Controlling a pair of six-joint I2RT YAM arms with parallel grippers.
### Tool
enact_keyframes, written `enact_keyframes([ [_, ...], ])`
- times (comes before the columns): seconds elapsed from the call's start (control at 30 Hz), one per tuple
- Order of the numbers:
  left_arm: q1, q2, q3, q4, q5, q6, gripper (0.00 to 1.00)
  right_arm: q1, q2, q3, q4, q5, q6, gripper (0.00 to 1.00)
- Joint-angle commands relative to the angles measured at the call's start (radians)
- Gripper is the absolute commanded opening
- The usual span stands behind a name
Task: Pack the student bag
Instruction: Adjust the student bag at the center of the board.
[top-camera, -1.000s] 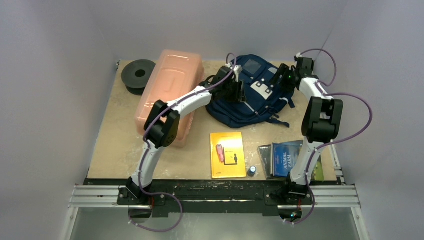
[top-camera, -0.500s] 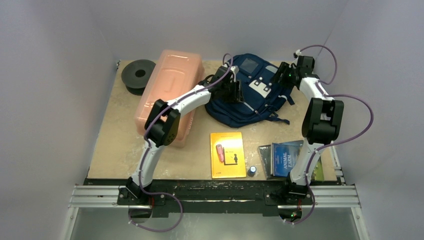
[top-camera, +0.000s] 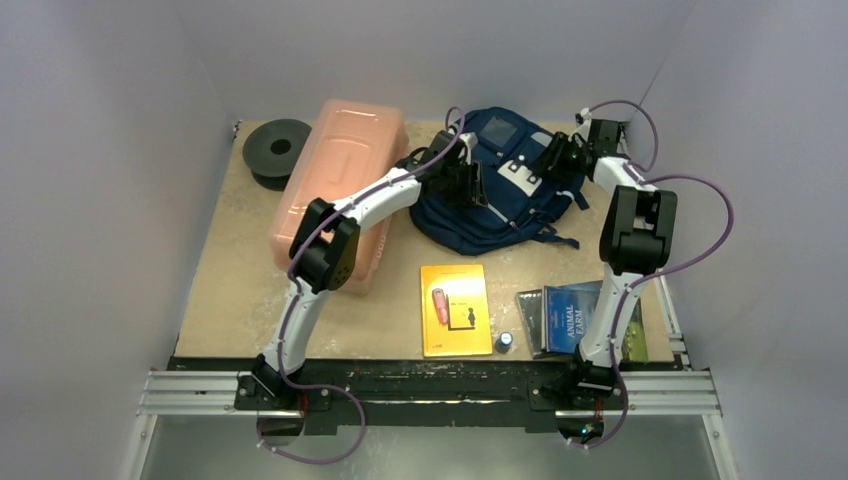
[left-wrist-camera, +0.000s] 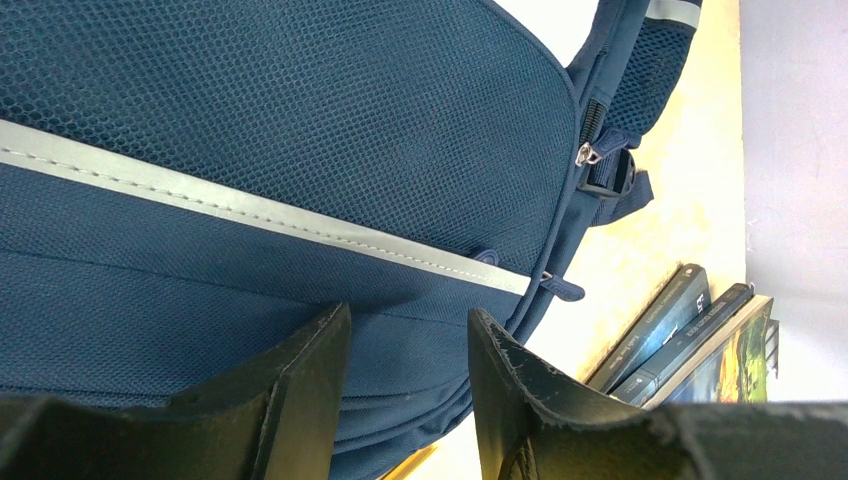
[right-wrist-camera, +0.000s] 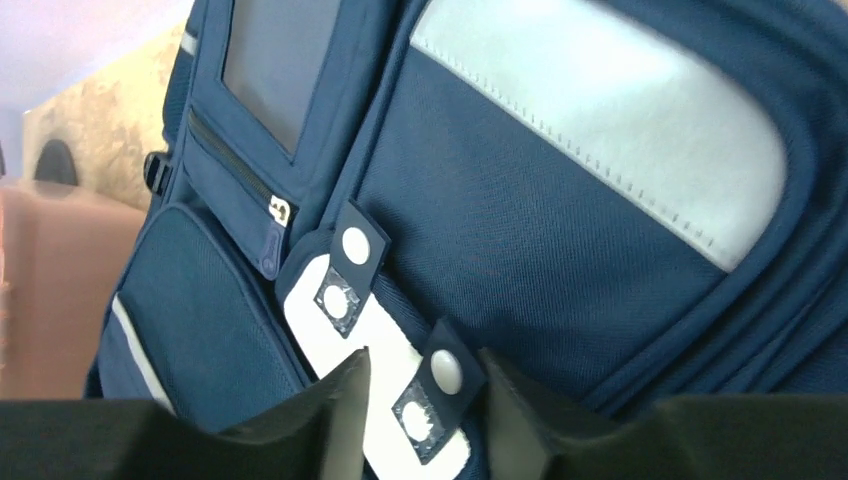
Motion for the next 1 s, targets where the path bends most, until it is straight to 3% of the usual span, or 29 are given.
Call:
enact_keyframes([
  [0.0, 0.017, 0.003, 0.042, -0.048, 0.034, 0.035, 0.46, 0.006, -0.05, -0.148, 0.1, -0.146, 0.063, 0.38],
  [0.07, 0.022, -0.001, 0.042, -0.055, 0.047, 0.048, 0.46, 0.006, -0.107, -0.24, 0.18, -0.147, 0.102, 0.23],
  [0.1, 0.024, -0.003, 0.042, -0.059, 0.054, 0.057, 0.46, 0.006, -0.142, -0.284, 0.215, -0.126, 0.118, 0.07],
  [0.13, 0.025, -0.005, 0.044, -0.062, 0.06, 0.065, 0.46, 0.006, -0.185, -0.328, 0.25, -0.114, 0.136, 0.0],
  [0.4, 0.045, 0.057, 0.11, -0.118, 0.127, 0.097, 0.46, 0.059, -0.557, -0.679, 0.425, 0.125, 0.171, 0.0],
  [0.57, 0.048, 0.107, 0.121, -0.115, 0.159, 0.039, 0.45, 0.091, -0.605, -0.723, 0.408, 0.227, 0.118, 0.0],
  [0.73, 0.049, 0.119, 0.06, 0.002, 0.158, -0.061, 0.4, 0.321, -0.663, -0.695, 0.324, 0.512, -0.009, 0.0],
  [0.9, 0.049, 0.18, 0.153, -0.005, 0.168, -0.078, 0.39, 0.505, -0.783, -0.79, 0.371, 0.565, -0.063, 0.0],
  [0.97, 0.049, 0.194, 0.184, -0.014, 0.171, -0.081, 0.39, 0.523, -0.779, -0.818, 0.394, 0.547, -0.092, 0.0],
])
